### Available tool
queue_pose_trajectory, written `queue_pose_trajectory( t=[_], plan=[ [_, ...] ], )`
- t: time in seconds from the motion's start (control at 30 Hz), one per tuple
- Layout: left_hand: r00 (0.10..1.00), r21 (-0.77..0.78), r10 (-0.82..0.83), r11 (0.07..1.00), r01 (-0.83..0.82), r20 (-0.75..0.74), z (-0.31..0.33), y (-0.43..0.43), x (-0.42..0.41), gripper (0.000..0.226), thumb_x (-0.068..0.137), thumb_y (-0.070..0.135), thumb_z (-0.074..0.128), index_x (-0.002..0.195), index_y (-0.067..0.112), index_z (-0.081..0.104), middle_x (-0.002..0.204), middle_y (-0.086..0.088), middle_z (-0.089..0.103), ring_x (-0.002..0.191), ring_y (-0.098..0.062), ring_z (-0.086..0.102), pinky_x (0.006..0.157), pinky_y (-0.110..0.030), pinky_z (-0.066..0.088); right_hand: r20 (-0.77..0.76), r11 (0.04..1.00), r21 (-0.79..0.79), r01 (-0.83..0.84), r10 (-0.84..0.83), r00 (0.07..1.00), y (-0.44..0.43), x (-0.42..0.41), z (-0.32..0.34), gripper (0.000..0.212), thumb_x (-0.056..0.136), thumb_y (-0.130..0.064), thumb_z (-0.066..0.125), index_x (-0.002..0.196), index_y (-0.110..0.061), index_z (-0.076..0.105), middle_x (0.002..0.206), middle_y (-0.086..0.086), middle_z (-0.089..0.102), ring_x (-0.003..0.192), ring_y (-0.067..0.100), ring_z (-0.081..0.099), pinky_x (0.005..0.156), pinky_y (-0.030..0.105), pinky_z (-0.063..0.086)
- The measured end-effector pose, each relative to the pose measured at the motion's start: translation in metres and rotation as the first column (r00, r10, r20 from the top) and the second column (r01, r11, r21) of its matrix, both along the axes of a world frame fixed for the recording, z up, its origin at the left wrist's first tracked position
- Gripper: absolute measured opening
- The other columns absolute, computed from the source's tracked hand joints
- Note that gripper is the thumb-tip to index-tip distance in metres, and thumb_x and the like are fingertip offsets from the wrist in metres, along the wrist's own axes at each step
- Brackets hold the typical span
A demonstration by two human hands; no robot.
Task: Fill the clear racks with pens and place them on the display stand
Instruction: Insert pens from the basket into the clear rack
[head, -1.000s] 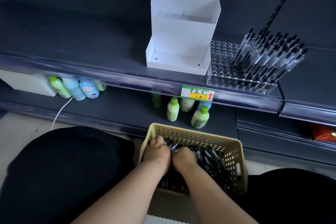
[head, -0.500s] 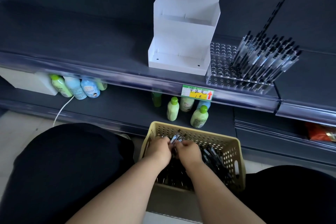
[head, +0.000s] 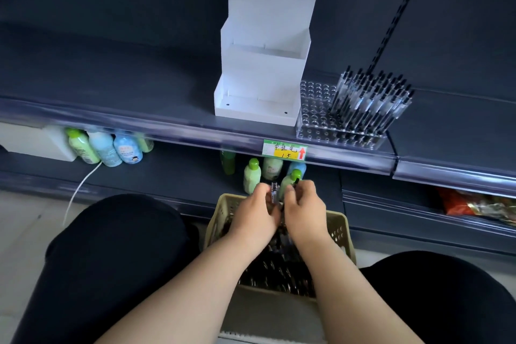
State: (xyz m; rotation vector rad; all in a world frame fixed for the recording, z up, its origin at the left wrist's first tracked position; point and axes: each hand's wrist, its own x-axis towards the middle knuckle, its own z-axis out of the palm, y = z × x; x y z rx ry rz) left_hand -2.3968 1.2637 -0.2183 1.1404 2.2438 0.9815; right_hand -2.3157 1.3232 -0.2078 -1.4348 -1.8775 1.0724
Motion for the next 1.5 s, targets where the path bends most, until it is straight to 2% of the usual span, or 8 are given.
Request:
queue_pose_trajectory(
  t=[0.13,0.27,0.37,0.5,1.0,1.17,1.33,1.5],
  plan=[
    [0.995,0.186,-0.068,0.981,0.052,0.08,0.038,0.018,0.0,0.045,0.088,0.023,0.06,0.127,0.028,0.039,0.093,0.013,0.059,0.086,-0.013,0.062,0.065,-0.02,0.043,-0.005,0.974,0.226,-0.031,0.033,0.999,0.02,0.008,0.038,0.009,0.092,-0.029,0.053,0.089,-0.023,0.048,0.079,-0.007,0.056,0.07,0.008,0.051,0.064,0.023,0.036],
    [0.979,0.282,-0.127,0.956,0.079,0.157,0.074,0.043,-0.009,0.037,0.087,0.024,0.063,0.106,0.045,0.039,0.087,0.02,0.063,0.081,0.001,0.061,0.06,-0.011,0.039,-0.12,0.938,0.346,0.006,0.038,0.992,0.048,0.022,0.081,0.023,0.089,-0.019,0.059,0.101,-0.03,0.042,0.073,-0.012,0.055,0.062,-0.004,0.054,0.053,0.008,0.039],
    [0.978,0.341,-0.156,0.935,0.101,0.138,0.099,0.061,-0.02,0.035,0.088,0.028,0.063,0.104,0.045,0.038,0.092,0.018,0.065,0.085,0.003,0.061,0.061,-0.011,0.039,-0.144,0.913,0.406,0.039,0.022,0.989,0.073,0.032,0.112,0.015,0.091,-0.023,0.055,0.097,-0.033,0.046,0.075,-0.008,0.062,0.065,0.003,0.062,0.059,0.014,0.048],
    [0.978,0.447,-0.174,0.888,0.106,0.114,0.129,0.094,-0.033,0.025,0.09,0.028,0.059,0.109,0.036,0.045,0.101,0.009,0.069,0.09,-0.01,0.065,0.08,-0.03,0.052,-0.187,0.858,0.503,0.106,-0.011,0.982,0.114,0.035,0.151,0.012,0.09,-0.026,0.059,0.094,-0.033,0.05,0.074,-0.013,0.064,0.063,-0.004,0.06,0.055,0.004,0.041],
    [0.969,0.53,-0.18,0.846,0.065,0.169,0.124,0.151,-0.057,0.015,0.081,0.021,0.068,0.089,0.032,0.061,0.084,0.016,0.071,0.079,-0.003,0.067,0.082,-0.029,0.054,-0.037,0.842,0.539,0.03,-0.012,0.999,0.172,0.017,0.151,0.023,0.079,-0.034,0.071,0.069,-0.034,0.05,0.065,-0.021,0.056,0.069,-0.014,0.052,0.057,-0.001,0.035],
    [0.961,0.552,-0.189,0.833,0.048,0.201,0.12,0.152,-0.06,0.018,0.082,0.019,0.068,0.094,0.031,0.062,0.086,0.014,0.072,0.083,-0.005,0.068,0.087,-0.038,0.053,0.04,0.84,0.543,-0.004,-0.022,0.999,0.173,0.014,0.146,0.021,0.078,-0.036,0.071,0.071,-0.036,0.051,0.07,-0.021,0.058,0.072,0.001,0.058,0.06,0.008,0.04],
    [0.956,0.562,-0.193,0.826,0.037,0.221,0.121,0.152,-0.062,0.02,0.083,0.02,0.068,0.096,0.032,0.062,0.086,0.013,0.072,0.083,-0.007,0.068,0.086,-0.039,0.053,0.093,0.807,0.589,-0.037,-0.022,0.995,0.168,0.013,0.148,0.018,0.077,-0.031,0.073,0.085,-0.03,0.057,0.071,-0.026,0.058,0.082,0.012,0.06,0.085,0.046,0.046],
    [0.95,0.557,-0.194,0.83,0.027,0.244,0.121,0.153,-0.057,0.023,0.081,0.021,0.069,0.101,0.03,0.064,0.087,0.01,0.071,0.085,-0.007,0.068,0.087,-0.038,0.053,0.107,0.8,0.598,-0.043,-0.026,0.994,0.167,0.011,0.148,0.016,0.077,-0.029,0.073,0.081,-0.031,0.058,0.071,-0.028,0.054,0.082,0.01,0.059,0.086,0.048,0.045]
  ],
)
